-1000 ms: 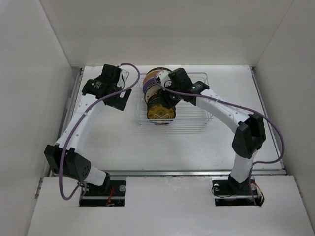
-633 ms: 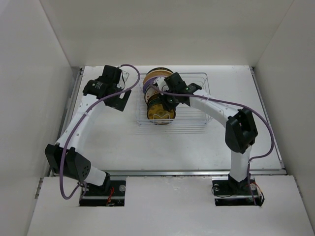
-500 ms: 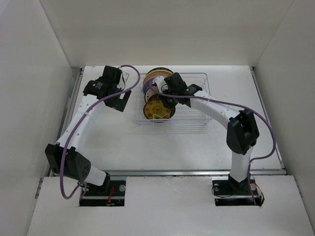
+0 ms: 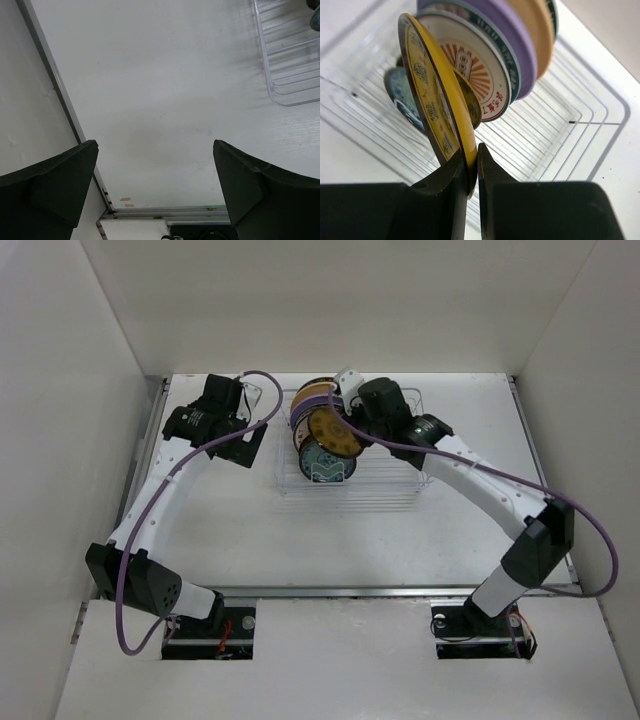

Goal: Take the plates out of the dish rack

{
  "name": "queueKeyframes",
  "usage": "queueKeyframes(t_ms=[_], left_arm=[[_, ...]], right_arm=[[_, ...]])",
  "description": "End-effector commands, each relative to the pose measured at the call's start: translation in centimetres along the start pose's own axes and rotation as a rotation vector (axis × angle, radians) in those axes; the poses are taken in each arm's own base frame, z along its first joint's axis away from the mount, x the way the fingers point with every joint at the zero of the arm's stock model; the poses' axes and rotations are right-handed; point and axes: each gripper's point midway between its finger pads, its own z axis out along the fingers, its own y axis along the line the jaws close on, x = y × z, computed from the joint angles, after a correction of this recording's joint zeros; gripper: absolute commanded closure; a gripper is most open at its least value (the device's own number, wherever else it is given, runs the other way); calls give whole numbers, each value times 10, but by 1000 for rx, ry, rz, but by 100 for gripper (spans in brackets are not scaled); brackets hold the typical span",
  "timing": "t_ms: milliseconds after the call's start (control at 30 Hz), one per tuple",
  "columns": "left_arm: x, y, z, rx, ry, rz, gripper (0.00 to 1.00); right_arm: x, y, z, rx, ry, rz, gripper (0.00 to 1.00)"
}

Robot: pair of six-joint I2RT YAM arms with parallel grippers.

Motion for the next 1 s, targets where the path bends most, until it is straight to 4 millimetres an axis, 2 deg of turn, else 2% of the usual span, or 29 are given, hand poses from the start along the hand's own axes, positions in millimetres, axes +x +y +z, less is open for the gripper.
queueKeyframes(t_ms=[0, 33, 100, 133, 167, 233, 267, 333, 367, 400, 433, 467, 500, 567, 600, 700, 733, 767, 800, 833, 933, 967], left_arm=[[-7, -4, -10, 32, -44, 1, 0], [-7, -3, -10, 32, -44, 14, 0], [-19, -7, -6, 43, -69, 43, 0], [-21, -7, -5, 44, -69, 43, 0], [-28, -10, -6, 48, -82, 63, 3], [-36, -20, 0, 86, -86, 87, 6], [-40, -22, 2, 101, -90, 109, 8], [-55, -39, 6, 157, -114, 155, 15], [-58, -46, 7, 176, -118, 178, 17], [-68, -49, 7, 178, -143, 215, 20], [-70, -65, 13, 210, -134, 258, 25], [-77, -71, 17, 215, -154, 281, 28], [-80, -79, 20, 223, -161, 308, 30], [-93, -95, 29, 217, -192, 379, 39], [-96, -100, 32, 213, -198, 412, 39], [-108, -125, 43, 219, -233, 518, 50], [-109, -135, 43, 230, -242, 543, 50], [-110, -137, 48, 230, -240, 544, 50], [-115, -145, 45, 255, -270, 562, 50], [-117, -152, 43, 271, -286, 568, 50], [-117, -169, 50, 319, -300, 580, 53], [-115, -171, 55, 322, -287, 583, 53]], right_arm=[[-68, -9, -61, -32, -224, 156, 100], [-69, -2, -69, -73, -227, 177, 100], [-52, 14, -81, -149, -165, 262, 100], [-43, 29, -85, -225, -135, 278, 100], [-20, 40, -89, -261, -76, 297, 100], [2, 57, -95, -321, -23, 378, 100], [30, 79, -94, -409, 43, 391, 100], [54, 95, -103, -470, 99, 449, 100], [81, 106, -101, -498, 173, 481, 100], [92, 111, -103, -513, 203, 503, 100], [104, 118, -103, -523, 250, 549, 100], [111, 122, -104, -538, 267, 578, 100], [127, 132, -102, -584, 303, 611, 100], [136, 138, -100, -606, 318, 664, 100], [152, 138, -95, -590, 345, 689, 100], [174, 144, -73, -588, 409, 721, 100], [186, 148, -63, -581, 460, 728, 100], [197, 151, -60, -577, 497, 733, 100], [198, 153, -56, -587, 499, 725, 100], [209, 156, -55, -584, 524, 728, 100], [209, 156, -46, -578, 489, 722, 94], [215, 154, -43, -546, 494, 727, 92]])
